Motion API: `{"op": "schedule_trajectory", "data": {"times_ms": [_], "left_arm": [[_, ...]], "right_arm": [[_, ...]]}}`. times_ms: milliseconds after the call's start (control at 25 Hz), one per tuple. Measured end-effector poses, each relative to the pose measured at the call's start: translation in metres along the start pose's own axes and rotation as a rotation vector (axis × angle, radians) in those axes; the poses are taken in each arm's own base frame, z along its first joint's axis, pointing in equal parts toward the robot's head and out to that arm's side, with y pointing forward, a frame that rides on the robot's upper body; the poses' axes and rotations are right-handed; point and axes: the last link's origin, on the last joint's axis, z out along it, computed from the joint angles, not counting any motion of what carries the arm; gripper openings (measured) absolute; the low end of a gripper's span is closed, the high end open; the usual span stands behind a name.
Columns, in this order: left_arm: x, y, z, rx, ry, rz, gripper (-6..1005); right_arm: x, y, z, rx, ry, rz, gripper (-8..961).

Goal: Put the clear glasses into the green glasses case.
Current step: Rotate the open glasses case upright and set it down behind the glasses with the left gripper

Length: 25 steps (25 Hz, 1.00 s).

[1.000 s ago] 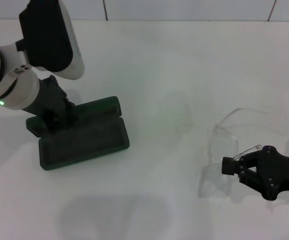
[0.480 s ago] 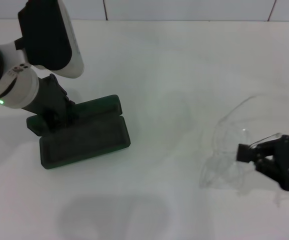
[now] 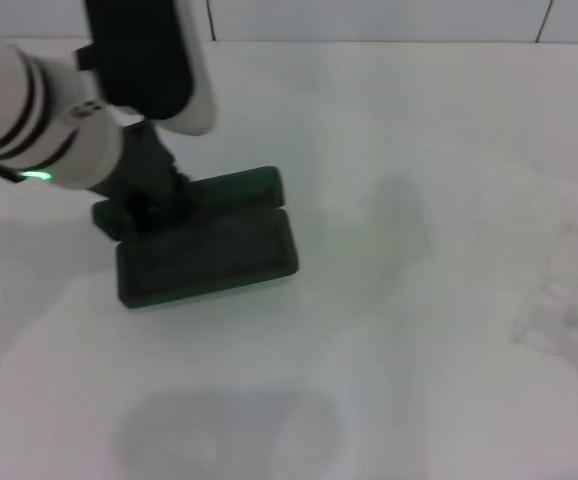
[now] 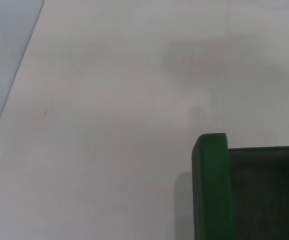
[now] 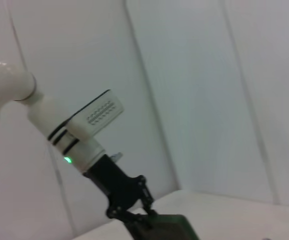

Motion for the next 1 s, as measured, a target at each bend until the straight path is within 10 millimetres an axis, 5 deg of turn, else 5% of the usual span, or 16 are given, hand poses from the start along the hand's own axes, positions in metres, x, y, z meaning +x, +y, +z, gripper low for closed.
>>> {"op": "schedule_trajectory", "data": {"times_ms": [440,680,1000], "left_arm": [[0.064,0.02,0.015,0.026,0.034,0.11,194],[0.103,0.034,0.032,0.047,0.034,0.194,195],[0.121,0.039,0.048,0.053,0.022,0.209,195]], "right_arm": [[-0.008,0.023,-0.072,0.181,-0.032,-0.026,20],[-0.003,0.029,-0.082,0.213,-0.022,-0.013,21],[-0.003,0.029,-0.081,0.212,-0.022,-0.014,23]]}}
